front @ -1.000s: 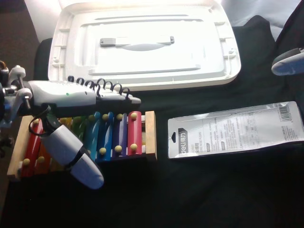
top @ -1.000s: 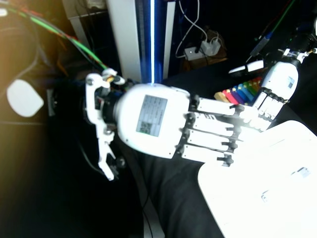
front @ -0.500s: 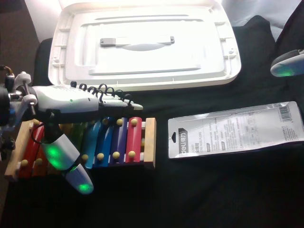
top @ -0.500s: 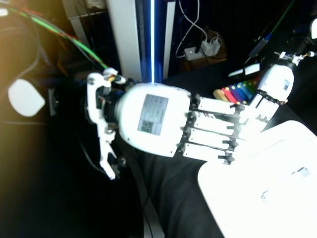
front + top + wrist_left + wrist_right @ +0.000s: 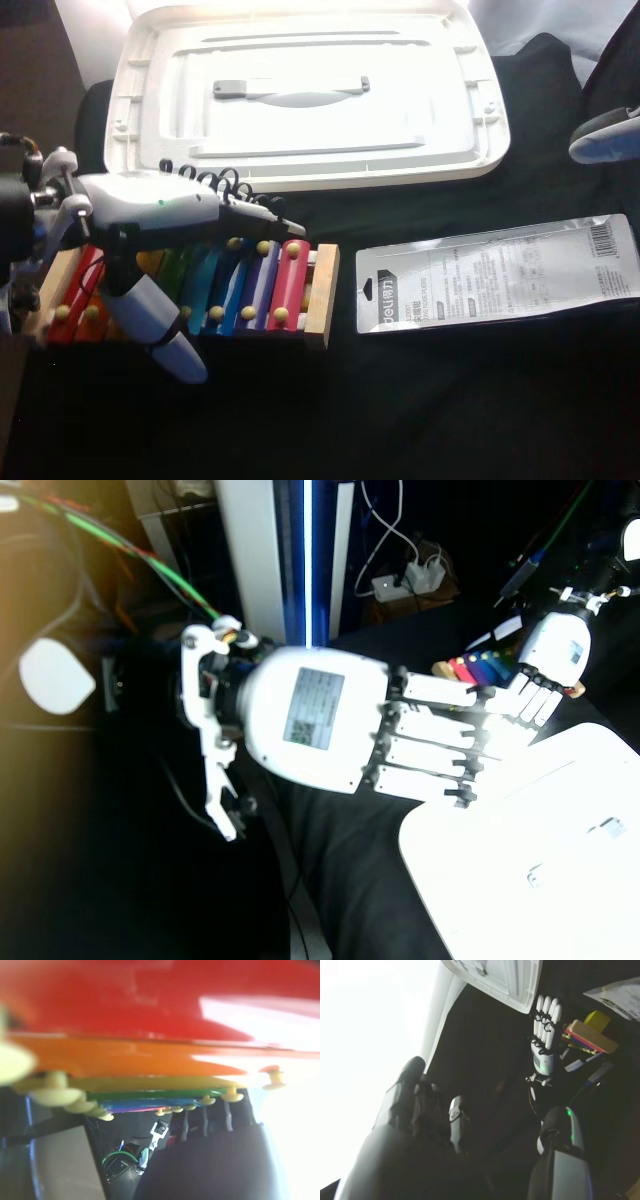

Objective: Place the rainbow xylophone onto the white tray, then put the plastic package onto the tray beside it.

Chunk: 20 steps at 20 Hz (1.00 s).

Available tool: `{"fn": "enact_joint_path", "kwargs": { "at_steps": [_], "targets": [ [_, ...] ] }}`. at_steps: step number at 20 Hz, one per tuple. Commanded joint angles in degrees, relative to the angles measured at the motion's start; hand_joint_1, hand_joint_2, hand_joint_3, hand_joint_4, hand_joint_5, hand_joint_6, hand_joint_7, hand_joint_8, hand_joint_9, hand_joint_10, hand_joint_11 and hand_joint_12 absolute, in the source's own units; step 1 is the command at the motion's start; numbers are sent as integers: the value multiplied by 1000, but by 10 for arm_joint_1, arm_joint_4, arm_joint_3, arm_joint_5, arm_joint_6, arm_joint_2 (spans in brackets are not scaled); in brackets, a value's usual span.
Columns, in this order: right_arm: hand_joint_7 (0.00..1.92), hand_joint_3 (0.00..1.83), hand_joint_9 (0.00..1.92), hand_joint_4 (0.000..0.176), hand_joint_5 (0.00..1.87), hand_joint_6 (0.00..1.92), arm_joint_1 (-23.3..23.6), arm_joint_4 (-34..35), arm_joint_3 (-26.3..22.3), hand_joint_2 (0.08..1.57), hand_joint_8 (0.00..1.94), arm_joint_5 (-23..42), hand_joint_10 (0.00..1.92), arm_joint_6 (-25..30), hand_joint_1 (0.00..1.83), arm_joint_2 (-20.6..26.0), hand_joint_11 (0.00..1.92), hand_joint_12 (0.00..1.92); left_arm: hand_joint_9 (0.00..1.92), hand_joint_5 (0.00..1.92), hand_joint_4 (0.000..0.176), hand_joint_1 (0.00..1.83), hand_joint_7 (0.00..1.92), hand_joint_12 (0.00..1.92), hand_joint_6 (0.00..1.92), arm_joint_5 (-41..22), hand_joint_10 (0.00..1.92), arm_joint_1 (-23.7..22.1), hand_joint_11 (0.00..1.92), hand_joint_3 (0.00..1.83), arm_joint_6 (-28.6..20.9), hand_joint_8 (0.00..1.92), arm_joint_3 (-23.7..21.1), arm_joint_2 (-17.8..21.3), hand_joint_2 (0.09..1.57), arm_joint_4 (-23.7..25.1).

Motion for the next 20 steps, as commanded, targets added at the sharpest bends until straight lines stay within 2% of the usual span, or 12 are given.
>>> {"fn": "enact_joint_path", "kwargs": {
  "at_steps": [1,3,4,5,6,7,9,12,13,15,17,20],
  "targets": [
    [95,7,84,106,188,2,9,38,-1,904,6,51,7,3,894,0,0,666,760,729,0,1244,740,967,93,-13,47,6,307,0,-7,28,-2,-10,1113,11],
    [97,5,81,112,188,2,9,38,0,904,4,51,3,3,895,0,0,636,786,702,0,1261,765,1010,237,-12,67,6,324,1,-2,28,-2,-10,1122,6],
    [110,0,91,108,192,1,9,38,0,892,2,51,4,3,872,0,0,676,771,704,0,1099,790,1175,1343,-12,240,6,321,8,6,101,-2,-10,1243,-1],
    [110,0,91,108,192,1,9,38,0,892,2,51,4,3,872,0,0,676,771,704,0,1099,790,1175,1343,-12,240,6,321,8,11,101,-2,-9,1243,-6],
    [119,1,97,110,191,1,9,38,0,898,3,51,4,3,880,-1,0,698,686,706,0,1128,694,1277,1468,-12,525,6,325,5,19,1112,-1,-9,1263,-14],
    [114,0,94,103,187,0,9,37,1,893,1,51,2,3,887,-1,0,707,615,660,2,1117,650,1278,1548,-12,793,6,361,0,28,1369,0,-9,1292,-25],
    [119,0,113,97,193,2,9,37,2,872,1,51,8,3,930,-2,0,729,515,681,0,1039,485,1305,1436,-11,892,4,283,1,34,884,2,-9,1266,-35],
    [105,0,116,87,176,0,9,37,4,870,0,51,6,3,937,-4,0,703,515,677,0,1003,501,1406,1445,-11,892,2,215,1,52,859,5,-9,1270,-56],
    [118,0,133,69,182,2,9,37,4,859,3,51,8,3,982,-4,0,732,497,403,61,1034,498,1460,1232,-10,879,0,138,0,52,839,6,-9,1163,-56],
    [114,0,133,67,184,2,9,37,4,858,1,51,7,3,988,-4,0,737,442,315,71,1060,453,1512,1223,-9,902,-5,62,0,57,867,7,-9,1137,-59],
    [131,0,147,64,187,2,9,37,4,858,6,51,8,3,1005,-4,0,761,405,213,57,1117,345,1322,1320,-8,1011,-11,172,0,79,1086,8,-5,1139,-82],
    [130,0,146,57,182,1,9,37,4,856,3,51,5,3,1020,-4,0,720,371,147,69,1098,288,1164,1453,-8,945,-20,206,1,91,1126,7,3,1148,-98]
  ]
}}
